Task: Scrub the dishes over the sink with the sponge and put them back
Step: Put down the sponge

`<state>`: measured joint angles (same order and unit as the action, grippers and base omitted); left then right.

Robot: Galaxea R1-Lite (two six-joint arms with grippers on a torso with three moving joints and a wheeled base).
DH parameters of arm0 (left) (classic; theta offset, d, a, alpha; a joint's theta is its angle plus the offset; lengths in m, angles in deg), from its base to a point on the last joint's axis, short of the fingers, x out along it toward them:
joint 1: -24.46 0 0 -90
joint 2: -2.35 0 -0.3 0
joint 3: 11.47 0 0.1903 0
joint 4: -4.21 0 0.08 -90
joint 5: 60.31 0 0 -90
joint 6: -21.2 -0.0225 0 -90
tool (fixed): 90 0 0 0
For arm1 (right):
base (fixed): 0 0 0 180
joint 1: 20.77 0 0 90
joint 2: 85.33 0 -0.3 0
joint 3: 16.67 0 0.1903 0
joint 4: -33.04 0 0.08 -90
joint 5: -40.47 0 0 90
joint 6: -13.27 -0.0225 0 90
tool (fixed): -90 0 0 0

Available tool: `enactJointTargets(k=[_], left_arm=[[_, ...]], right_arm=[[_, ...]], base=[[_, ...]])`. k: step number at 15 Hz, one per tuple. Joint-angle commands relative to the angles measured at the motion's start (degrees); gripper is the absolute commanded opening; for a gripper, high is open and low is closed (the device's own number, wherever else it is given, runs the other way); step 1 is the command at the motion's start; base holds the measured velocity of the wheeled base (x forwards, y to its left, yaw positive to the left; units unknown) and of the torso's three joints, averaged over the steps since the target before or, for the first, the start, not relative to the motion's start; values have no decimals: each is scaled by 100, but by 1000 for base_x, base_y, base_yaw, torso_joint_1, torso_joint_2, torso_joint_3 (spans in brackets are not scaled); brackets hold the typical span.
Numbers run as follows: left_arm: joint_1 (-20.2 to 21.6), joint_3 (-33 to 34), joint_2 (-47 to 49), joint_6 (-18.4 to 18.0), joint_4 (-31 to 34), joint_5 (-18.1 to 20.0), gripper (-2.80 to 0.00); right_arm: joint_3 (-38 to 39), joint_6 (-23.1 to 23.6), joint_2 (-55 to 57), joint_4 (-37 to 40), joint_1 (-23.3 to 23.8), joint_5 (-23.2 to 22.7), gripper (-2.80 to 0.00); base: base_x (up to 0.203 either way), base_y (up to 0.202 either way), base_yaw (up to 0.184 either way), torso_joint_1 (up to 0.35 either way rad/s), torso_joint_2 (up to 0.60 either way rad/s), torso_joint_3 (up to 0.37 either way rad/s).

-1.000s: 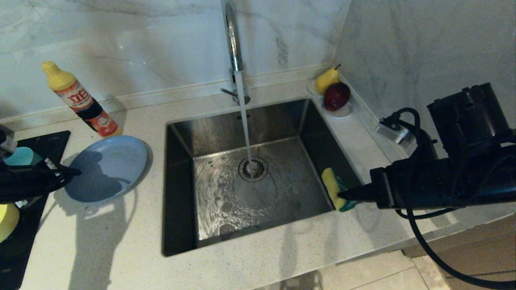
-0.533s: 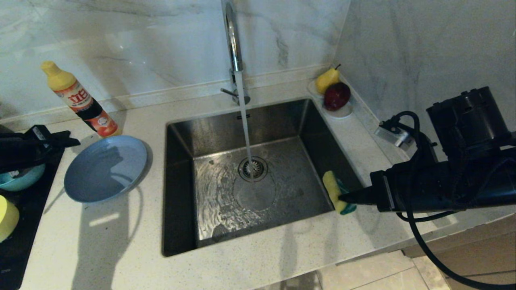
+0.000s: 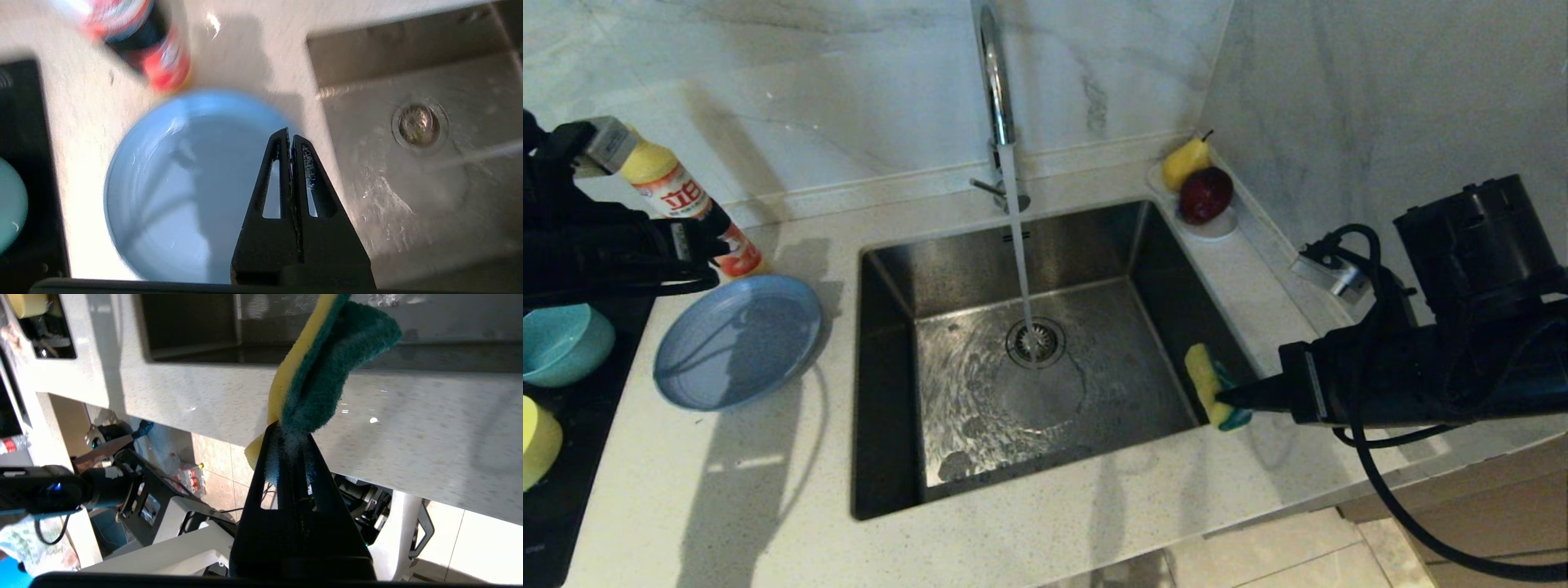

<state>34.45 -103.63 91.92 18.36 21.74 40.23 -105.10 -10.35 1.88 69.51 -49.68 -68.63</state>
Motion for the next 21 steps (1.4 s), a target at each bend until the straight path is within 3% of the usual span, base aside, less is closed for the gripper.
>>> enactJointTargets(k=[1, 8, 14, 17, 19, 21], left_arm=[[-581, 288, -427, 65, -399, -387, -280], [-881, 1917, -4004, 569, -451, -885, -280], [-902, 4282, -6668, 915, 116, -160, -280], [-919, 5603, -7765, 772, 190, -254, -280], [-949, 6229, -8378, 577, 223, -739, -280], [-962, 6715, -8919, 136, 348, -1115, -280]], right_arm=[[11, -20, 6, 8, 17, -6, -280], [151, -12, -107, 8, 63, -14, -280], [223, -12, -257, -10, -43, 1, -280], [291, -3, -228, 2, -36, 12, -280], [375, 32, -216, -10, -48, 21, -280], [364, 50, -187, -18, -44, 189, -280]], base=[[0, 0, 0, 0, 0, 0], [0, 0, 0, 0, 0, 0], [0, 0, 0, 0, 0, 0], [0, 0, 0, 0, 0, 0], [0, 0, 0, 0, 0, 0], [0, 0, 0, 0, 0, 0]])
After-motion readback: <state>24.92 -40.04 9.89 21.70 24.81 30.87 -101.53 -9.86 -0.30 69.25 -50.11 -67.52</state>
